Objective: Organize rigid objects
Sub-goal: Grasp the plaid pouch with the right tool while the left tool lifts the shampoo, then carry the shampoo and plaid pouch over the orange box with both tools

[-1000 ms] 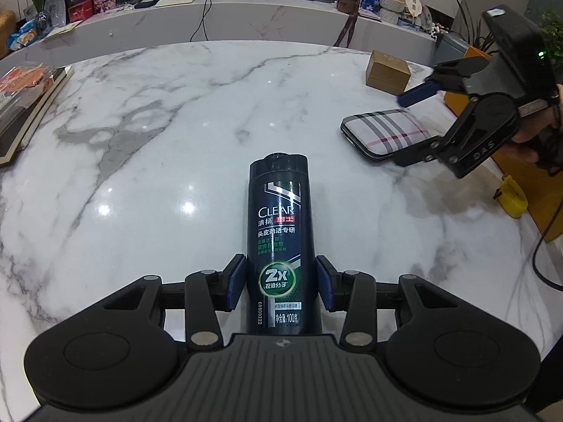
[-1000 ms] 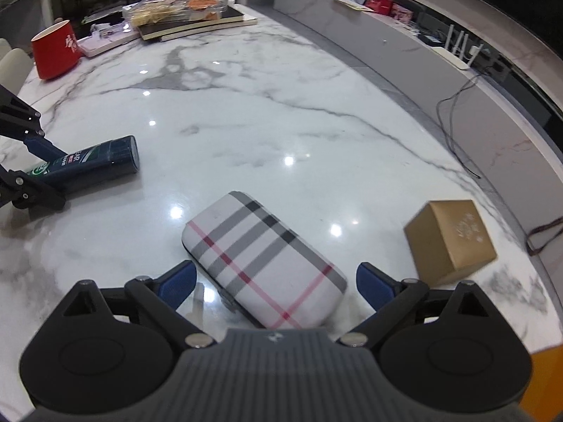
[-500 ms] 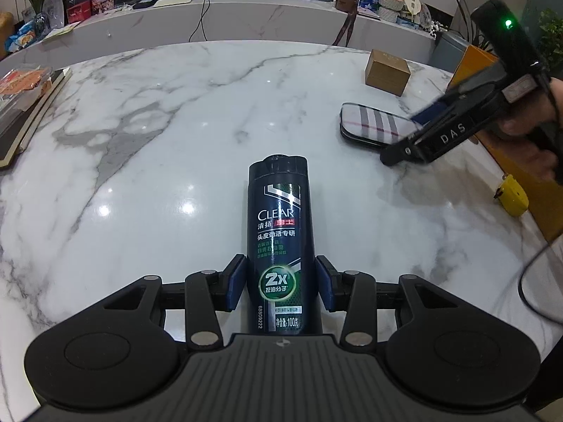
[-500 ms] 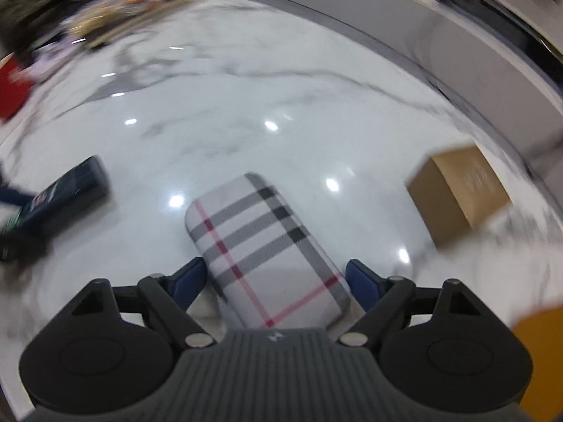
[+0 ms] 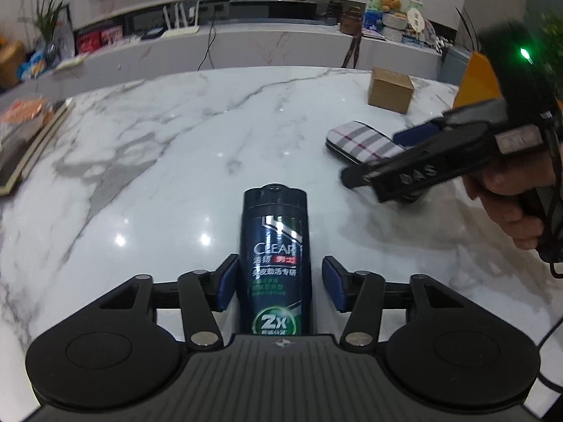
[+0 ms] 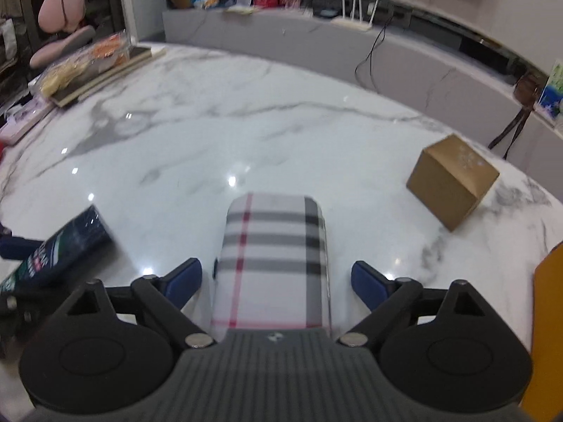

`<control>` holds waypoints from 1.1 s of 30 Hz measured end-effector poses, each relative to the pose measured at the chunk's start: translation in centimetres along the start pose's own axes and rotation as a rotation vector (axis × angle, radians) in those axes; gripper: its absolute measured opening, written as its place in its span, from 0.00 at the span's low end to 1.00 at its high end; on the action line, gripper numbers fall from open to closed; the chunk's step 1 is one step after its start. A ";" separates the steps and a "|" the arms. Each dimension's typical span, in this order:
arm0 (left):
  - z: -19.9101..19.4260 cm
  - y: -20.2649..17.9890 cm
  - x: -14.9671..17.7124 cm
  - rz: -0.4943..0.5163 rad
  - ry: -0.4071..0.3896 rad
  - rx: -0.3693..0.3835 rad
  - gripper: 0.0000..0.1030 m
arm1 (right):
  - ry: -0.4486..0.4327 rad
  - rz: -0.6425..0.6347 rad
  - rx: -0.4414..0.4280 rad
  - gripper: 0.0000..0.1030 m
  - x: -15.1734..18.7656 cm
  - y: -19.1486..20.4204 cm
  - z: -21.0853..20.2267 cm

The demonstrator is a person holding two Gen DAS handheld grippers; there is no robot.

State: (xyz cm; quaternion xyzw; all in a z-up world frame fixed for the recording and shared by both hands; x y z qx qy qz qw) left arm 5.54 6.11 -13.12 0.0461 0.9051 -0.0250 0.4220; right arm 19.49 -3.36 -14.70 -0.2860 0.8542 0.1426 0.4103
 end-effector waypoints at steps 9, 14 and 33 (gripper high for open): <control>0.2 -0.3 -0.1 -0.003 -0.011 -0.005 0.58 | -0.080 0.040 0.055 0.74 -0.3 0.7 0.5; 0.1 0.0 -0.2 -0.026 -0.017 -0.010 0.46 | -0.068 0.036 0.072 0.62 -0.8 0.8 0.6; -1.9 -1.0 -2.2 -0.004 -0.104 -0.026 0.46 | -0.107 0.052 0.091 0.61 -2.3 -0.5 -2.8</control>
Point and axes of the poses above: each gripper's, at about its wrist camera, not at the fingertips, and z roughly the way its jaws point, y to its left, x to its underside, the point moved 6 cm from there along z, roughly the way its jaws point, and after that the axes turned 9 degrees about -y, right-handed, at the moved point
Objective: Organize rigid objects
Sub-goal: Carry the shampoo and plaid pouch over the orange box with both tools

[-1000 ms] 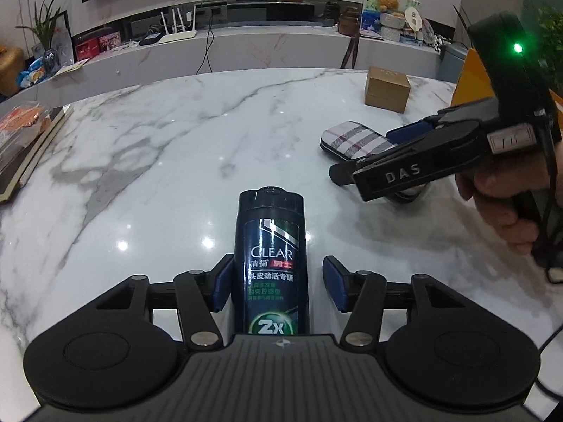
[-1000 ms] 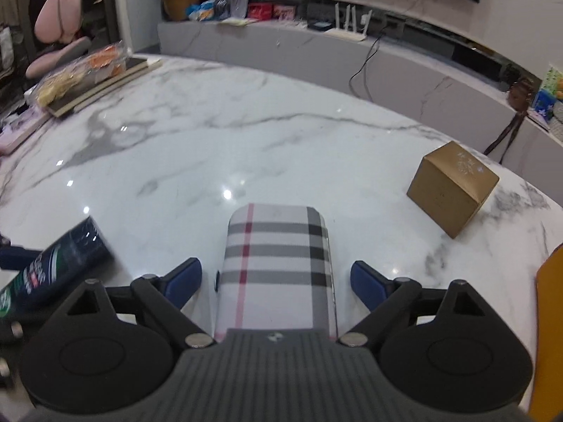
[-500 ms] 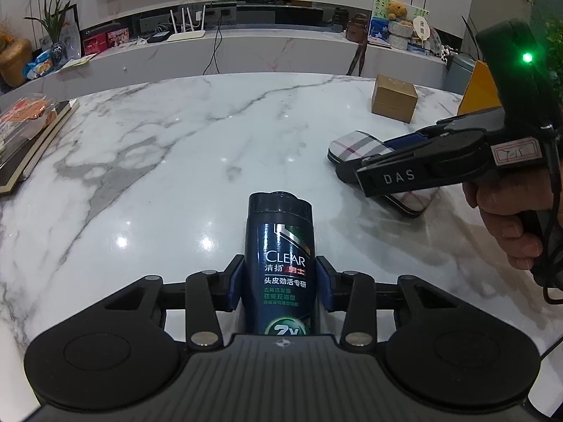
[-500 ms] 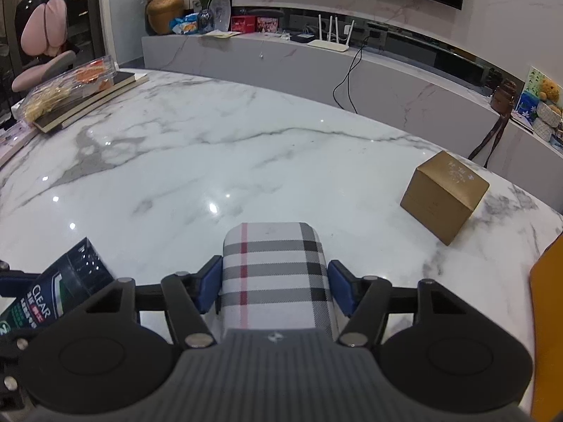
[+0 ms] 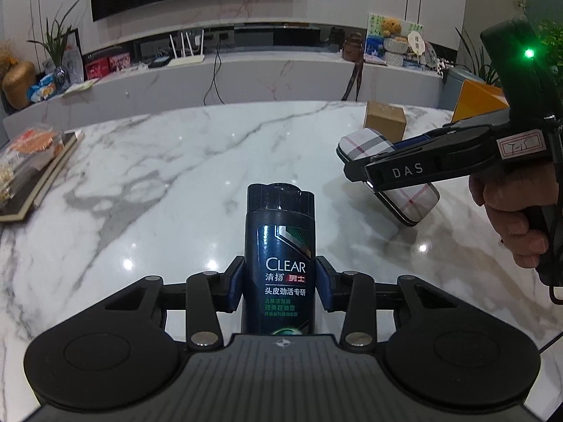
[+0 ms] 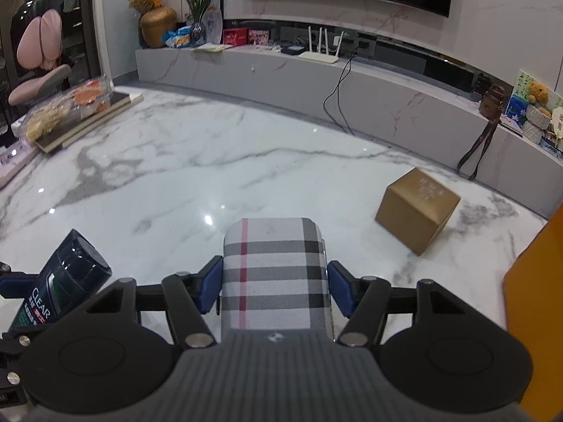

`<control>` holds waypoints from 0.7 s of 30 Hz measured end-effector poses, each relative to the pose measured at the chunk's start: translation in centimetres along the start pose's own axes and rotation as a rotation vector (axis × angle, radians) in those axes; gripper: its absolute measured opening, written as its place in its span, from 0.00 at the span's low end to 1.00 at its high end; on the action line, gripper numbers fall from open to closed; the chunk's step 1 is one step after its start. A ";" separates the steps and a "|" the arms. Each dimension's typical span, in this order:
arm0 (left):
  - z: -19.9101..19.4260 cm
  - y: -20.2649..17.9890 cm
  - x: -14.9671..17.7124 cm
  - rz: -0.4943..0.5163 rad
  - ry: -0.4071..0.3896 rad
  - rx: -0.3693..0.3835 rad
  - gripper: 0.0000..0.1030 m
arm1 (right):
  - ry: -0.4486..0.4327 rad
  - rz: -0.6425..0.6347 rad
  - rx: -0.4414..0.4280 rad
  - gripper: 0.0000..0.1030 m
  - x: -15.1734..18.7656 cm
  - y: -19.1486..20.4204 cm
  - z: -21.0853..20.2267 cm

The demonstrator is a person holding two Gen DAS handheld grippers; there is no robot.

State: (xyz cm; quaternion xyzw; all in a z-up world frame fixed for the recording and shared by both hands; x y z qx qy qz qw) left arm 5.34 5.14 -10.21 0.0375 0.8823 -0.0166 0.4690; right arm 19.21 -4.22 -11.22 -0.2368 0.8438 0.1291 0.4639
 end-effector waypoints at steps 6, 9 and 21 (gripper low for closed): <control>-0.6 -0.2 -1.1 0.018 -0.037 -0.010 0.45 | -0.039 0.007 0.015 0.61 -0.9 -0.7 -1.4; -0.9 -0.4 -1.6 0.019 -0.049 -0.006 0.45 | -0.050 0.015 0.019 0.61 -1.3 -1.0 -1.9; -1.9 -1.2 -4.0 0.040 -0.088 -0.006 0.45 | -0.110 0.042 0.041 0.61 -3.0 -2.9 -4.6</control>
Point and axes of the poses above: each gripper's, at about its wrist camera, not at the fingertips, and z roughly the way its jaws point, y to its left, x to its underside, the point moved 6 cm from there along z, roughly the way its jaws point, and after that the axes turned 9 degrees about -y, right-handed, at the moved point
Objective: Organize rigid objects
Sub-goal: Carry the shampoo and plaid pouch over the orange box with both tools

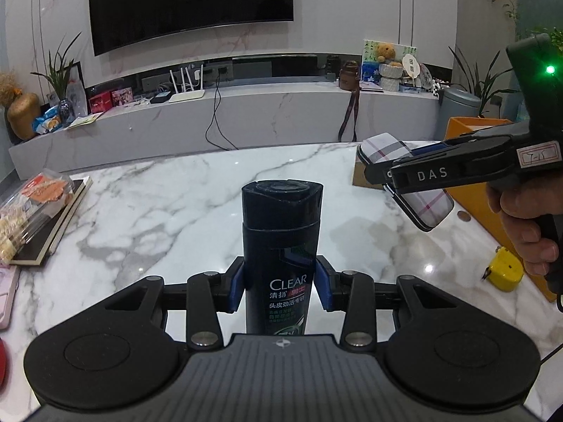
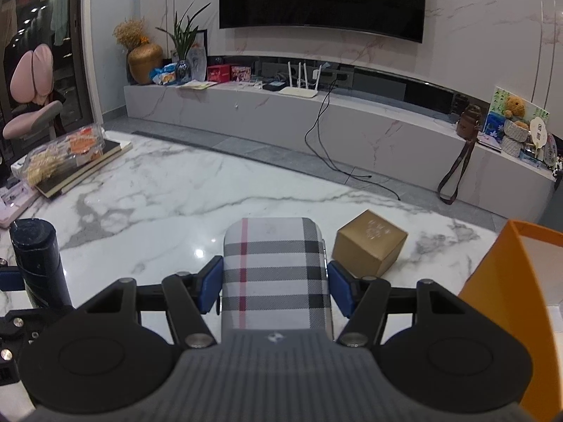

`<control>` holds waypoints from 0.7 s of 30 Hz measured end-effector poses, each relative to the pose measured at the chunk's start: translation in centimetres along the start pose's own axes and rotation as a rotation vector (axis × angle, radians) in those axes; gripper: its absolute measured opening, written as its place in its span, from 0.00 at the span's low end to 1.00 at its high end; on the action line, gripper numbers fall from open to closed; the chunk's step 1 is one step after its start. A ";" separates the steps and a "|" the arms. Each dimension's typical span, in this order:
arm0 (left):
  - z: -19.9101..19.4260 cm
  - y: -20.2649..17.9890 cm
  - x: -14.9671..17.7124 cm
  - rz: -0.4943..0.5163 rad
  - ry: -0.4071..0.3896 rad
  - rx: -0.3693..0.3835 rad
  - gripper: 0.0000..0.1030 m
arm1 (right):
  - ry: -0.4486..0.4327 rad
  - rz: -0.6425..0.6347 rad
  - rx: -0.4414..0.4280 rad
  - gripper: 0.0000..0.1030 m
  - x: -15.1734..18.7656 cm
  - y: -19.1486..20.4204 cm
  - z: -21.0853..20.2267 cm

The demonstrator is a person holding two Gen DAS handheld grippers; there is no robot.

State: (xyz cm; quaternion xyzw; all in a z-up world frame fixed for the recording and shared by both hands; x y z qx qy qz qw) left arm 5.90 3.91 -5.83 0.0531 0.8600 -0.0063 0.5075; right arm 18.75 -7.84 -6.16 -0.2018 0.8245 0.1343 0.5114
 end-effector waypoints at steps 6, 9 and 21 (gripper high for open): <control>0.1 -1.1 -1.2 0.004 0.030 0.017 0.45 | -0.035 0.014 0.014 0.61 -1.2 -1.3 -2.0; -0.2 -2.1 -2.0 0.017 0.037 0.021 0.45 | -0.054 0.024 0.023 0.61 -1.8 -2.3 -3.2; -1.7 -7.8 -7.6 0.088 0.000 0.078 0.45 | -0.135 0.111 0.086 0.61 -3.9 -7.9 -9.1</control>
Point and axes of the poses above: each gripper's, at about its wrist camera, not at the fingertips, and z roughly the way its jaws point, y to its left, x to its underside, the point moved 6 cm from there along z, roughly the way its jaws point, and after that the axes turned 9 degrees about -y, right-handed, at the moved point
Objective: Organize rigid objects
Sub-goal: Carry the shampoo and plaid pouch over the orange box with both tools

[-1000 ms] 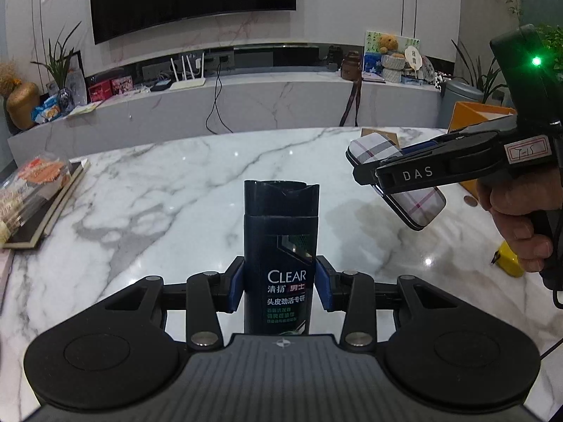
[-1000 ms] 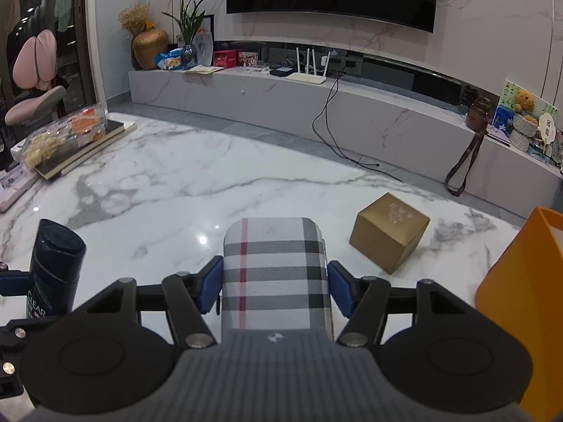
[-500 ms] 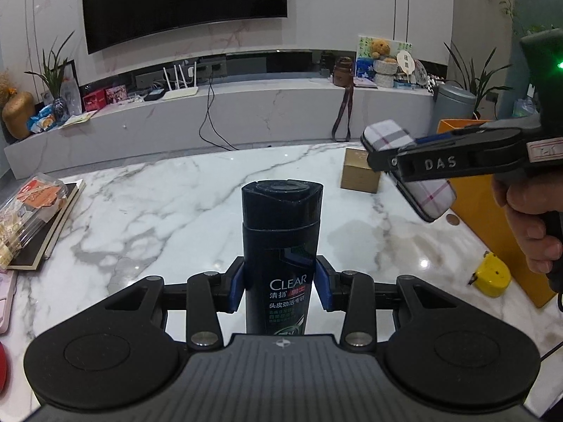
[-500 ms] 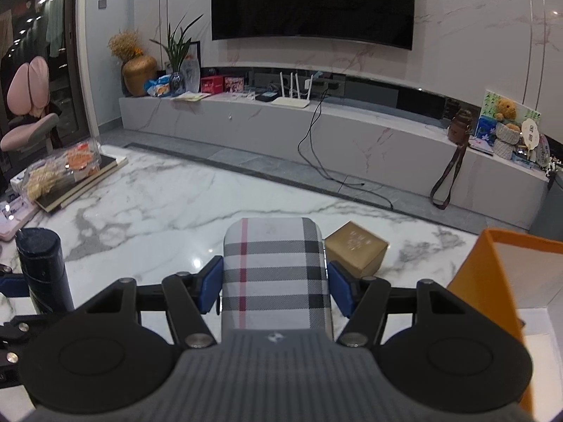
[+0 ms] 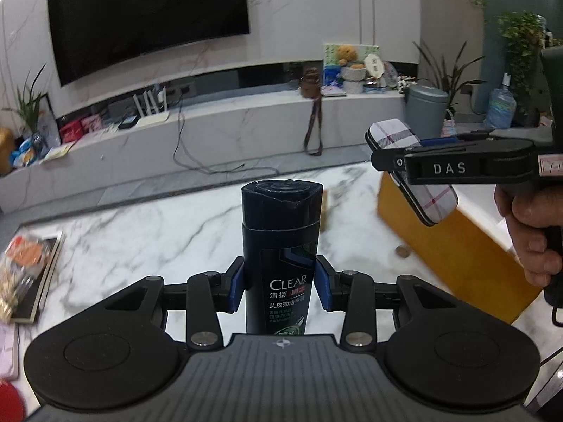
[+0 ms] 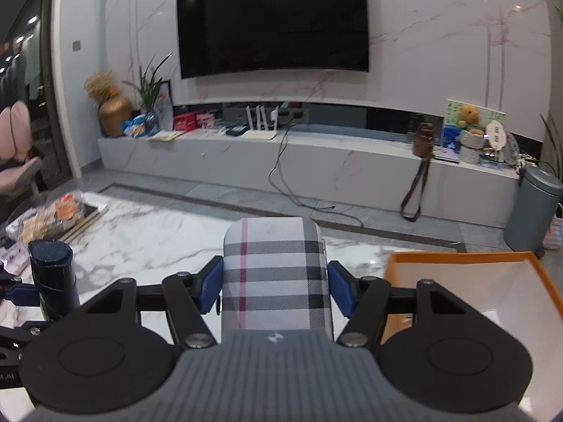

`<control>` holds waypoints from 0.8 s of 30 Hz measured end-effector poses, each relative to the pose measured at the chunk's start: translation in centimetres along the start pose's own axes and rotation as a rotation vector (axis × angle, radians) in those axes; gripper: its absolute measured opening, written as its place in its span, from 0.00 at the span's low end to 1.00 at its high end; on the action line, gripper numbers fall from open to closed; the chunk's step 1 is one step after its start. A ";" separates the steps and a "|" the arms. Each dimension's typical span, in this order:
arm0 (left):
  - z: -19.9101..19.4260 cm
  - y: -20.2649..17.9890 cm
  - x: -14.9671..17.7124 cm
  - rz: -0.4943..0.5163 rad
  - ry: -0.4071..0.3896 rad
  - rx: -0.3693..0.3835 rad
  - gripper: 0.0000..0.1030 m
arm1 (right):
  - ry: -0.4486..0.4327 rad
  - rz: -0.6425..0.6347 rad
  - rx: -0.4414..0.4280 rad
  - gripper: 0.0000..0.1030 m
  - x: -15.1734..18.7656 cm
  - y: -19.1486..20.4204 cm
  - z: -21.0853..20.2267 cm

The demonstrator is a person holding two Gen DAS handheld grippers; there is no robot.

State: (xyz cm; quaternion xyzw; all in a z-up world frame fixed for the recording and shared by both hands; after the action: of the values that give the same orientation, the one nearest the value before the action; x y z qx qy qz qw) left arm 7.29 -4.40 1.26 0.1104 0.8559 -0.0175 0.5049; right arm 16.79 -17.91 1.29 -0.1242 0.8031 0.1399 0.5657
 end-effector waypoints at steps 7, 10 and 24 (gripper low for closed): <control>-0.7 -3.9 -2.6 0.056 -0.033 0.033 0.45 | -0.046 0.049 0.038 0.61 -1.2 -3.9 -3.3; -1.0 -6.1 -3.3 0.093 -0.042 0.053 0.45 | -0.066 0.064 0.056 0.61 -1.5 -5.7 -4.9; 0.2 -15.0 -7.1 0.177 -0.089 0.161 0.45 | -0.115 0.150 0.160 0.61 -2.1 -14.7 -11.4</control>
State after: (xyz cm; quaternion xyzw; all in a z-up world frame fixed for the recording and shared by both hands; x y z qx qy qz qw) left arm 7.69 -20.33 6.13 0.2249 0.8155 -0.0462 0.5313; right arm 12.82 -35.69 5.70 -0.0099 0.7849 0.1244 0.6069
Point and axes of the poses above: each gripper's, at about its wrist camera, not at the fingertips, and z roughly the way its jaws point, y to its left, x to its underside, the point moved 6 cm from there along z, roughly the way its jaws point, and after that the axes turned 9 degrees about -y, right-handed, at the moved point
